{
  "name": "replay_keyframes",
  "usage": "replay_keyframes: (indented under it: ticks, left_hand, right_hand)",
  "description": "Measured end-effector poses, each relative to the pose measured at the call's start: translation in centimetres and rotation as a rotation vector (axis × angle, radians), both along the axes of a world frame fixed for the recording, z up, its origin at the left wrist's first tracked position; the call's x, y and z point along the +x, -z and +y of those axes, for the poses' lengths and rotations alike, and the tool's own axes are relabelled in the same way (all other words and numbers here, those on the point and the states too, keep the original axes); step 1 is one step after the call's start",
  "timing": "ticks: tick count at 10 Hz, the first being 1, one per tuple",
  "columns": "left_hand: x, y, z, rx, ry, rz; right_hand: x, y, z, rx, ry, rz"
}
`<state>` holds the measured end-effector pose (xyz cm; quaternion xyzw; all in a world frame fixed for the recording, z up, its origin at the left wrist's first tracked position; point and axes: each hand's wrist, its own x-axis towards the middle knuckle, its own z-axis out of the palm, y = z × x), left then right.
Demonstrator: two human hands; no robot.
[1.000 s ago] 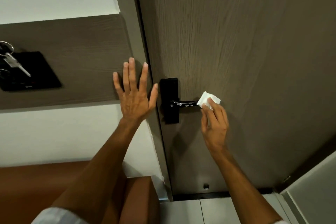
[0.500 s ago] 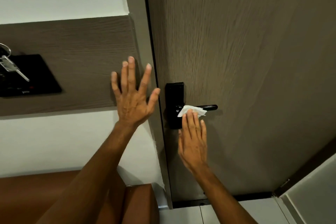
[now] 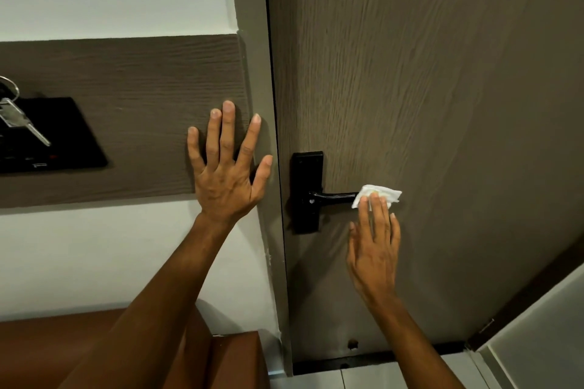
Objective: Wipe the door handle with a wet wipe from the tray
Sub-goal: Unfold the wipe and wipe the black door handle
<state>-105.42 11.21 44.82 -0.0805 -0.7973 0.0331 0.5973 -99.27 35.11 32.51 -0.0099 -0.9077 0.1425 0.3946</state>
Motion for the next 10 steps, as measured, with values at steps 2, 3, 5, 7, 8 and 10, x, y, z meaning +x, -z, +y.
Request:
replay_keyframes:
  ticks: [2,3,5,7,8,10]
  left_hand:
    - [0.1,0.0,0.0,-0.001,0.009,-0.003]
    - [0.2,0.0,0.0,-0.004,0.009,-0.002]
    - [0.0,0.1,-0.2,-0.009,0.018,-0.008]
    - [0.0,0.1,-0.1,-0.009,0.018,-0.006]
    - [0.0,0.1,-0.1,-0.006,0.025,0.000]
    - [-0.1,0.2,-0.1,-0.003,0.017,0.012]
  right_hand:
    - [0.6,-0.9,-3.5,0.084,-0.092,-0.045]
    - [0.8,-1.7,-5.5,0.135,-0.115,-0.073]
    - [0.4,-2.0,-7.7,0.299,-0.118,-0.119]
    - [0.5,0.1,-5.5,0.354,-0.115,-0.114]
    - [0.3,0.7,-3.0,0.311,-0.064,-0.111]
    - [-0.1,-0.4,0.9,0.108,-0.028,-0.067]
